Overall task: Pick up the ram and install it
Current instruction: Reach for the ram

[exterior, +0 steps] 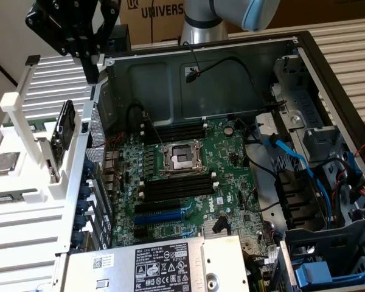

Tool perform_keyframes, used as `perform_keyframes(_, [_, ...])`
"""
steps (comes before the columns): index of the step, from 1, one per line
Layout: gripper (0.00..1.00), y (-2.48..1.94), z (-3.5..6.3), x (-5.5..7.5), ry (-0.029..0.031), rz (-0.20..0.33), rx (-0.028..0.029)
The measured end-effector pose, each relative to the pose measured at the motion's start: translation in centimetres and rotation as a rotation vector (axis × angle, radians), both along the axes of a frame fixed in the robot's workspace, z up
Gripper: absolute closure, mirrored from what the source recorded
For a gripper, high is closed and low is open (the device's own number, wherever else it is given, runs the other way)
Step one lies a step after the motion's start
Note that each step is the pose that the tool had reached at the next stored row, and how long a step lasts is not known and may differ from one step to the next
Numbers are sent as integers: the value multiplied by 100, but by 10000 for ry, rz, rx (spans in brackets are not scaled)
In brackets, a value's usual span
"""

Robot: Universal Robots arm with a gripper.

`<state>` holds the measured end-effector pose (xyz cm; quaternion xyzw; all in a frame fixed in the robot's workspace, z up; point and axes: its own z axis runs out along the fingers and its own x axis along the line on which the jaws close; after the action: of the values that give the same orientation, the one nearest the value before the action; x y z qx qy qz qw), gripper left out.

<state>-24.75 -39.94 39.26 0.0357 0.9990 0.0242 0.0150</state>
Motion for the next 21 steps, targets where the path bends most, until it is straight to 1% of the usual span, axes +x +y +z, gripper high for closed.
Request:
perform_keyframes(4, [90,0,-9,-184,0,0,1])
perform_keyframes(5, [90,0,-47,-319,0,1,0])
perform_keyframes(6, [90,0,-63,-365,0,1,0])
perform_keyframes(7, [90,0,-122,-551,0,1,0])
perform_keyframes(21, [90,1,-244,-1186,0,1,0])
